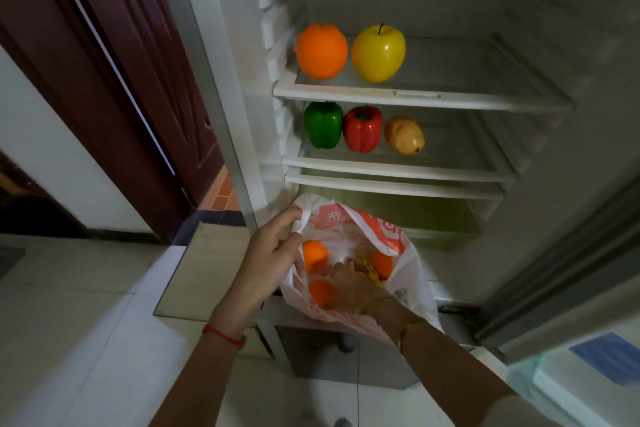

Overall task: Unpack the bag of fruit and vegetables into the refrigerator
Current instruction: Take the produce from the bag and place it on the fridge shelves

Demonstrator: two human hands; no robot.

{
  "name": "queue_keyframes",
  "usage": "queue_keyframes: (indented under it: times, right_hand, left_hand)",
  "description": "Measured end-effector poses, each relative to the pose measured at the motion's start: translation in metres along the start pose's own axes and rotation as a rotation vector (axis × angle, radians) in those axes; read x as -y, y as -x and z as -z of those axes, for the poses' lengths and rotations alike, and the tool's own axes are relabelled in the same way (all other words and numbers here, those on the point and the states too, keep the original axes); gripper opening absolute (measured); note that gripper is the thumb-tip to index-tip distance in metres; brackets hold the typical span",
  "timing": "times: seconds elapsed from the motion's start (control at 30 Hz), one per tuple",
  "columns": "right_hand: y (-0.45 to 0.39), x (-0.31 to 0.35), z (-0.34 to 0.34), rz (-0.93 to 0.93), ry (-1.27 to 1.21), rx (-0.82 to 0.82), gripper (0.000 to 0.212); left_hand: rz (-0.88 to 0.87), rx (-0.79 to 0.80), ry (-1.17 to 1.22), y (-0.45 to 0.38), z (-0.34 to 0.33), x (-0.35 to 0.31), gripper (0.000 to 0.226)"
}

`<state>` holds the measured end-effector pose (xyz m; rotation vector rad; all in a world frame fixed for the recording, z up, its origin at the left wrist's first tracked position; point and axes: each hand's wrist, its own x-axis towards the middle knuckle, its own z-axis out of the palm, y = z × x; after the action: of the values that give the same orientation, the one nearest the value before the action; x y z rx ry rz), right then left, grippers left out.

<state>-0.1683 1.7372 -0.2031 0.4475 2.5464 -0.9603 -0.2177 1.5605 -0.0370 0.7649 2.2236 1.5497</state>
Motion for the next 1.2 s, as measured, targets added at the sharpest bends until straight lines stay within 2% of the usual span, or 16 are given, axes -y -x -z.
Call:
queue_keyframes:
  times: [0.17, 0.27, 0.37, 0.5, 0.6, 0.73, 0.87, 0.97, 1.07, 1.2]
  right_hand:
    - [-0.012, 0.002, -0.020, 0.014, 0.094, -0.022, 0.069]
    - [-0.014, -0.002, -0.019, 0.015, 0.031, -0.040, 0.072]
    - [-0.009, -0.003, 0.001, 0.052, -0.067, -0.116, 0.086]
    - [0.018, 0.004, 0.048, 0.217, -0.193, -0.240, 0.091]
    - [0.036, 0.009, 0.081, 0.245, -0.374, -0.320, 0.078]
    - [0.064, 0.024, 0.122, 0.320, -0.528, -0.434, 0.069]
    - [0.093, 0.041, 0.165, 0.455, -0.575, -0.610, 0.072]
    - [0.108, 0.053, 0.201, 0.487, -0.598, -0.835, 0.075]
    - [0.112, 0.062, 0.239, 0.489, -0.551, -1.080, 0.071]
    - [0.102, 0.067, 0.282, 0.372, -0.443, -1.270, 0.071]
  left_hand:
    - [0.002, 0.006, 0.007, 0.003, 0.002, 0.005, 0.034]
    - [-0.002, 0.020, 0.007, 0.001, 0.003, 0.005, 0.033]
    - [-0.005, 0.029, 0.004, -0.002, 0.005, 0.001, 0.033]
    - [-0.008, 0.020, 0.022, -0.009, 0.001, -0.003, 0.033]
    - [-0.011, 0.042, 0.041, -0.018, -0.005, -0.007, 0.034]
    - [-0.039, 0.047, 0.051, -0.030, -0.014, -0.017, 0.050]
    - [-0.032, 0.021, 0.062, -0.042, -0.019, -0.022, 0.042]
    - [-0.025, 0.005, 0.086, -0.050, -0.019, -0.024, 0.034]
    - [-0.008, 0.018, 0.084, -0.056, -0.020, -0.022, 0.034]
    - [-0.022, 0.009, 0.078, -0.057, -0.023, -0.022, 0.033]
